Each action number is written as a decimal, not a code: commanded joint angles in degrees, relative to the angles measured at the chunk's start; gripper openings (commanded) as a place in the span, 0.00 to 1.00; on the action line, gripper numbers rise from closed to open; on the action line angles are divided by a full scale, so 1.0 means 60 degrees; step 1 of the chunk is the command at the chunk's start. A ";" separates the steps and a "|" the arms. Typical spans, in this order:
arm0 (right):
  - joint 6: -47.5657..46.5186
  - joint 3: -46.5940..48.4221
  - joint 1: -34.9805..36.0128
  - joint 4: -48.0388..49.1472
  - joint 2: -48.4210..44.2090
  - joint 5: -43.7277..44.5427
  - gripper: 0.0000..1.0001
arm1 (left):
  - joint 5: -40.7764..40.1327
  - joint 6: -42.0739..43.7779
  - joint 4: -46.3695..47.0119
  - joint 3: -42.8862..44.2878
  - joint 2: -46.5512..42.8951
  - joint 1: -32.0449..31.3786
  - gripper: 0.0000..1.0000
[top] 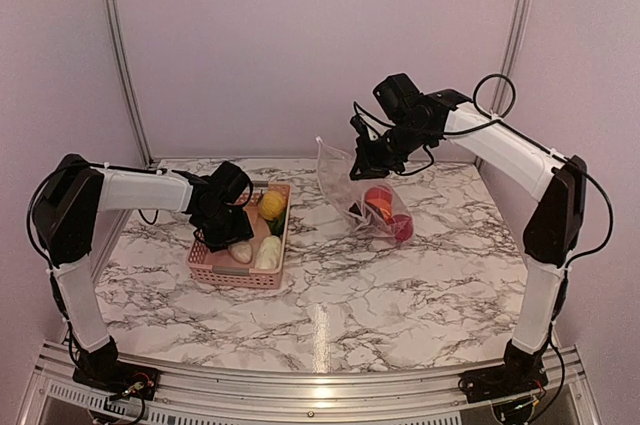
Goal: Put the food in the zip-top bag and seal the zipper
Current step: Pick up the fake vegetable from the bin, then place the fake vegetable in the zipper food storage bag, then adjust the zipper food storage bag at the center of the board, then pick up the fake vegetable from the bin, then place the fake vegetable in the zipper food storage bag.
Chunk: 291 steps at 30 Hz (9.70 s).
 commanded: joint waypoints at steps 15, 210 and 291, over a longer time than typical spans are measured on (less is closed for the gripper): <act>0.0130 -0.0273 0.0147 0.0172 -0.0623 -0.0001 0.00 | 0.1230 0.1094 0.0010 0.1299 -0.1401 0.0118 0.45; -0.0383 -0.0737 -0.0453 0.0608 -0.1205 -0.0431 0.00 | -0.0627 0.2808 0.0388 -0.1265 -0.3748 -0.0940 0.98; 0.0357 -0.1218 -0.0115 0.1197 -0.1615 -0.0921 0.00 | 0.3789 0.1311 0.4300 0.2088 -0.3001 -0.1178 0.38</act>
